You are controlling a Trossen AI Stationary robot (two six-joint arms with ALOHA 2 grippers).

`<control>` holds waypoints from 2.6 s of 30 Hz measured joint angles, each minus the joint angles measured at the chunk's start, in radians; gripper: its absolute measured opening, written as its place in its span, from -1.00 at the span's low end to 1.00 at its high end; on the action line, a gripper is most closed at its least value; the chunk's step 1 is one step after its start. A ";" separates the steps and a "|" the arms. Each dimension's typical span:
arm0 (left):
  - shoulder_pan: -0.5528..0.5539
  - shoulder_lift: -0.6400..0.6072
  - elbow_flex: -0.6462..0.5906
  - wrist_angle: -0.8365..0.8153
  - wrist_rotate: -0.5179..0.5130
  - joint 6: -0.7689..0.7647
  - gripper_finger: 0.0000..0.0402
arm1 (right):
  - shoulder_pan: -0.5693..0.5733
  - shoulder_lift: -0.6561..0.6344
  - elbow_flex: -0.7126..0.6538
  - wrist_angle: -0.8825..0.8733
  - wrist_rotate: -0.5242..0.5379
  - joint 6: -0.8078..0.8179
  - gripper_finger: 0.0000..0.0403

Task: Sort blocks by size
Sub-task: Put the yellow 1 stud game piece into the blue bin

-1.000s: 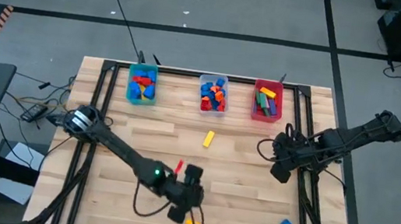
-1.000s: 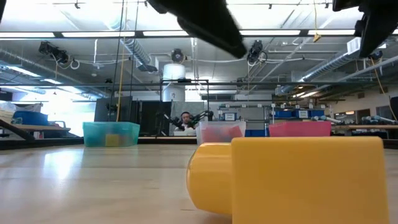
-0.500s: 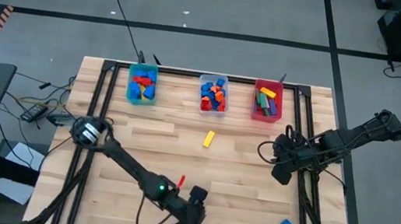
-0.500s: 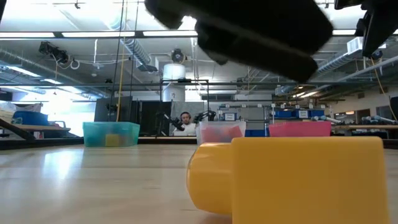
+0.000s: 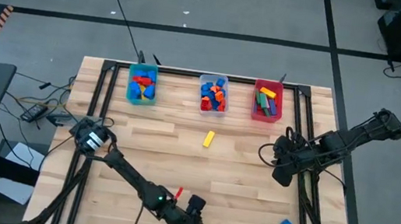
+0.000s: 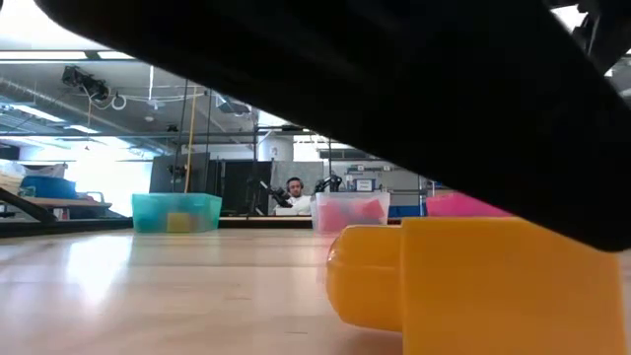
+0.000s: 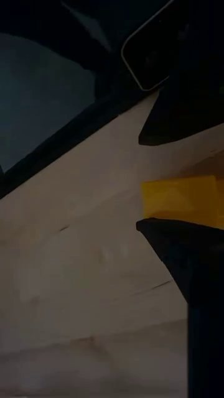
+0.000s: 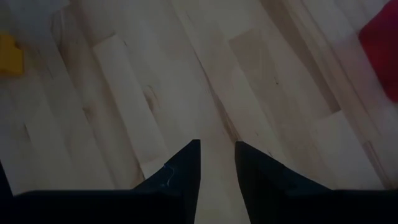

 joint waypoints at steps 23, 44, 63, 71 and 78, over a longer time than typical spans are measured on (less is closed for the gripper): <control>0.001 0.003 -0.003 0.055 -0.020 -0.084 0.11 | 0.000 0.000 0.000 0.001 0.000 0.001 -0.44; 0.021 0.002 -0.003 0.018 0.017 -0.109 0.24 | 0.000 0.001 0.000 0.003 0.000 0.001 -0.44; 0.025 0.000 0.007 -0.034 0.071 -0.133 0.24 | 0.000 0.001 0.000 0.029 0.002 0.001 -0.44; 0.024 -0.023 0.012 -0.071 0.156 -0.132 0.24 | 0.000 0.001 0.000 0.042 0.012 0.006 -0.44; 0.014 -0.037 0.014 -0.157 0.266 0.024 0.24 | 0.000 0.001 0.000 0.046 0.049 0.034 -0.44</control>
